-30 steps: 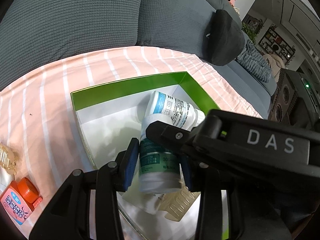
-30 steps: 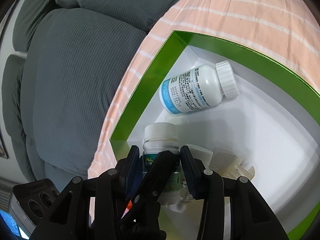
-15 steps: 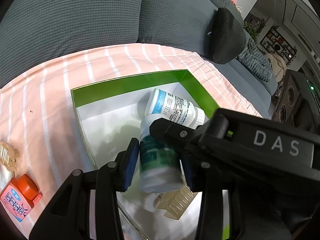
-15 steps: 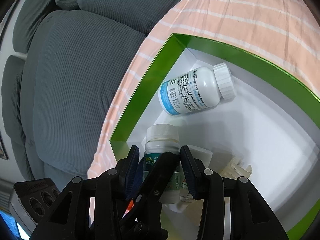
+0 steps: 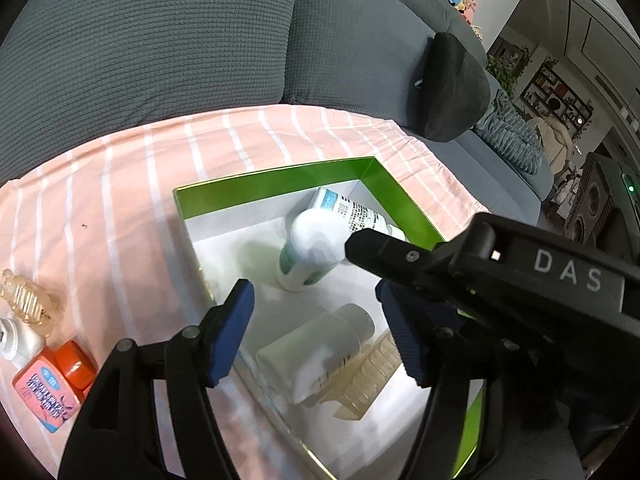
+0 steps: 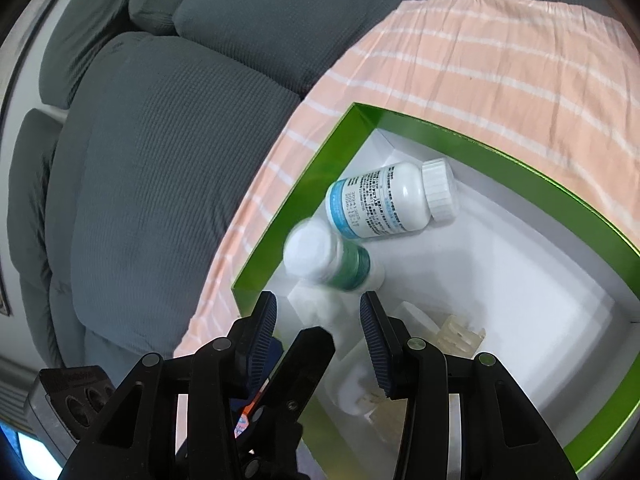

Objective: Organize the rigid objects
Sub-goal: 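Carry the pill bottle into the box and open the right gripper, then withdraw the right gripper from the box back over the pile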

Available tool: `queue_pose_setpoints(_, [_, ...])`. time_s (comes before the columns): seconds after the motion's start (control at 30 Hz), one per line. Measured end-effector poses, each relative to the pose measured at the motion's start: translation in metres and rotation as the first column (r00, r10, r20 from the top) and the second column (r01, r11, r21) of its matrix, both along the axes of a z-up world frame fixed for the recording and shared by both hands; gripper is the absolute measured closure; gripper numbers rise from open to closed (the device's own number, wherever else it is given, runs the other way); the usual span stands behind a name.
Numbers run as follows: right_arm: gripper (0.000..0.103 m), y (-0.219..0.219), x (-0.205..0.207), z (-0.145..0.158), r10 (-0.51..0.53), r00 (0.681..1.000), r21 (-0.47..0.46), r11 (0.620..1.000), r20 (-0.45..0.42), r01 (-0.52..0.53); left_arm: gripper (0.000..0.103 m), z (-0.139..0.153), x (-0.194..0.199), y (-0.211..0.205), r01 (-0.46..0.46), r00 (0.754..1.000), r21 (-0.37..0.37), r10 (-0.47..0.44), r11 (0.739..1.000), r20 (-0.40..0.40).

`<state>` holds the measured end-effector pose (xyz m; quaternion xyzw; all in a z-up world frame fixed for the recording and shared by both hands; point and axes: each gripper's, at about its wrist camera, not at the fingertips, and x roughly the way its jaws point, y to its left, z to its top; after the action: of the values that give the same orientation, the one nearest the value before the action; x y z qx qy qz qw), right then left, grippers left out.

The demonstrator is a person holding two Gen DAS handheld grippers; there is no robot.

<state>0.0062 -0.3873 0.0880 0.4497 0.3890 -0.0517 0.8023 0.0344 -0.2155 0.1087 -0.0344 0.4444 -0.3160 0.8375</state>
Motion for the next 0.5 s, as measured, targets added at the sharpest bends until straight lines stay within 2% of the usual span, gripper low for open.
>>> queue_pose_setpoints(0.23, [0.056, 0.004, -0.013, 0.013, -0.039, 0.999, -0.052, 0.998, 0.014, 0.039, 0.028, 0.014, -0.010, 0.012, 0.003, 1.000, -0.040, -0.002, 0.999, 0.027])
queue_pose_setpoints(0.33, [0.049, 0.006, -0.018, 0.019, -0.051, 0.998, -0.077, 0.996, 0.022, 0.053, 0.021, 0.020, -0.016, 0.016, 0.000, 0.999, -0.044, 0.002, 0.999, 0.048])
queue_pose_setpoints(0.5, [0.042, 0.012, -0.023, 0.027, -0.068, 0.997, -0.115, 0.991, 0.035, 0.072, 0.020, 0.027, -0.024, 0.025, -0.012, 0.997, -0.044, 0.015, 0.999, 0.074])
